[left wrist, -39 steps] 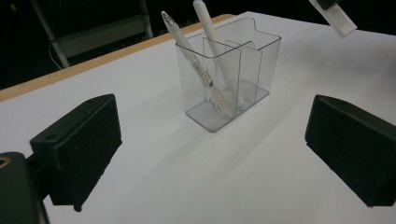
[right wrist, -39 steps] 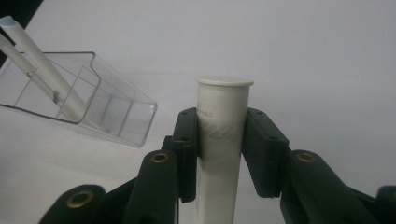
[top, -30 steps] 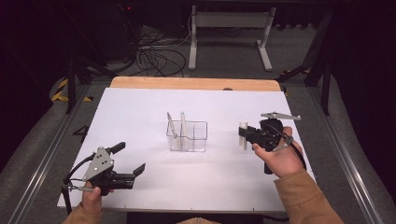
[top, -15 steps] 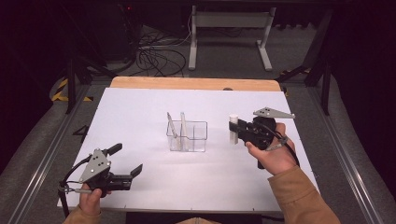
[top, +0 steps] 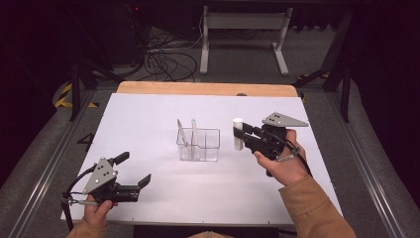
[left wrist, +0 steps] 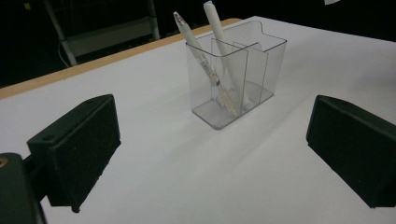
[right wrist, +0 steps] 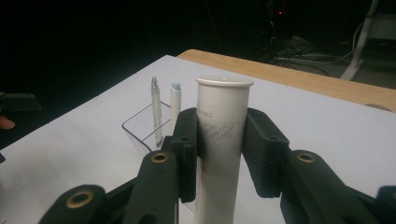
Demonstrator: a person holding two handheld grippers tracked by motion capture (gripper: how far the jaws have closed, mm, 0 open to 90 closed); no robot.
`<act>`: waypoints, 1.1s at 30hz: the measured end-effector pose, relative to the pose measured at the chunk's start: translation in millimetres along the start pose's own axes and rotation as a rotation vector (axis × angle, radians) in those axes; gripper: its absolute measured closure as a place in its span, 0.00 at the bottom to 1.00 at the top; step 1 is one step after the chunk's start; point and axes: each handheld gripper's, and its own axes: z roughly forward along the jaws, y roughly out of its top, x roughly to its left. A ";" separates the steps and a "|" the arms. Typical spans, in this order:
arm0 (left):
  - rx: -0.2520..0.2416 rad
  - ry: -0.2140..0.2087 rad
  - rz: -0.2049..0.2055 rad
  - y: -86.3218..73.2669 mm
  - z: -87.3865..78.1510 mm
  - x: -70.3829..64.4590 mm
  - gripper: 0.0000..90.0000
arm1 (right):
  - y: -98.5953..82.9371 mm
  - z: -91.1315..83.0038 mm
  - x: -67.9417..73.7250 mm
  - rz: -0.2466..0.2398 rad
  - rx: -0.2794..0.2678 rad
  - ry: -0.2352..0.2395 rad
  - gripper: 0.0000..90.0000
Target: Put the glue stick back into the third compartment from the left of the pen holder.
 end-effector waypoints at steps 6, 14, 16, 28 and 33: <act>-0.001 -0.004 0.005 0.2 0.4 0.2 0.04 | 2.6 2.5 5.9 -0.020 -0.029 0.039 0.75; -0.004 -0.008 0.004 -0.1 0.8 0.6 0.04 | 4.0 5.4 8.0 -0.014 -0.036 0.052 0.75; -0.004 -0.010 0.006 -0.2 1.0 0.6 0.04 | 4.1 6.5 9.7 -0.009 -0.042 0.059 0.75; -0.005 -0.009 0.004 0.2 1.6 1.0 0.04 | 1.0 28.7 16.3 0.045 -0.052 0.071 0.75; -0.005 -0.009 0.004 0.3 1.6 1.1 0.04 | -0.5 39.5 16.5 0.058 -0.052 0.067 0.75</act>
